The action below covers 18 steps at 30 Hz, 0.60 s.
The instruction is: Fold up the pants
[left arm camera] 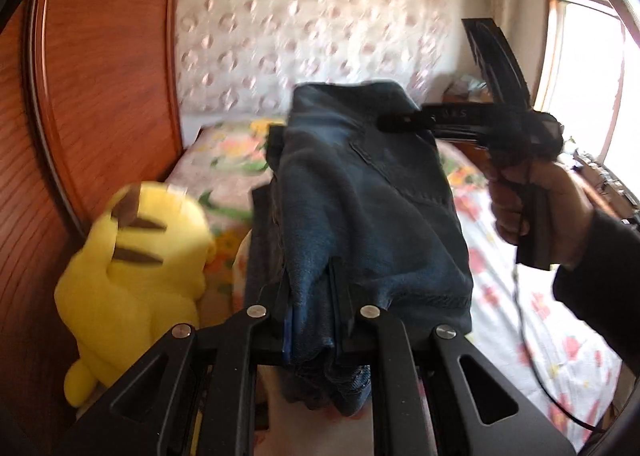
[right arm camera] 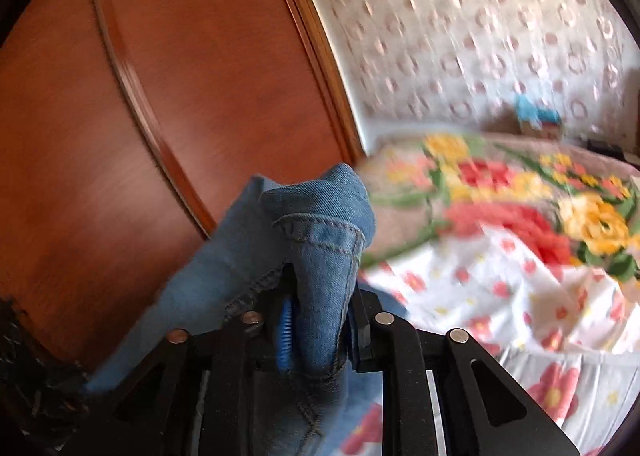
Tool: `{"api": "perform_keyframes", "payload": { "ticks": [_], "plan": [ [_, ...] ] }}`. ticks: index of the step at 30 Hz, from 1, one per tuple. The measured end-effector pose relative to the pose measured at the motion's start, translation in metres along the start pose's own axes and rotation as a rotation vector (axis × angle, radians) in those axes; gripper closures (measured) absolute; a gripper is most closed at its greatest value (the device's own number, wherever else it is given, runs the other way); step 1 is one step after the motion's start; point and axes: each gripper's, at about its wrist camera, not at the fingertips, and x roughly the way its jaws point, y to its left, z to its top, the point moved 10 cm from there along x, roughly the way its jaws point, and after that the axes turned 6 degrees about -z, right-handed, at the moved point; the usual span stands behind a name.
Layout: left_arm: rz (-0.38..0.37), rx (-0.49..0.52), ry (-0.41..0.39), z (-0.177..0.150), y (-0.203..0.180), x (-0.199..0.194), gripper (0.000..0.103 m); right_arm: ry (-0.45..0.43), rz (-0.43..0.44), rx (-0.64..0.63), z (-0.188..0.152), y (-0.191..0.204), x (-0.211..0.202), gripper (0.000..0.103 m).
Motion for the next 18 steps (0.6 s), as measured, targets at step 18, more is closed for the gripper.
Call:
{"api": "perform_keyframes", "payload": {
  "ticks": [18],
  "plan": [
    [0.109, -0.037, -0.069, 0.014, 0.009, -0.033, 0.071, -0.041, -0.104, -0.166, -0.080, 0.004, -0.120, 0.052]
  ]
}}
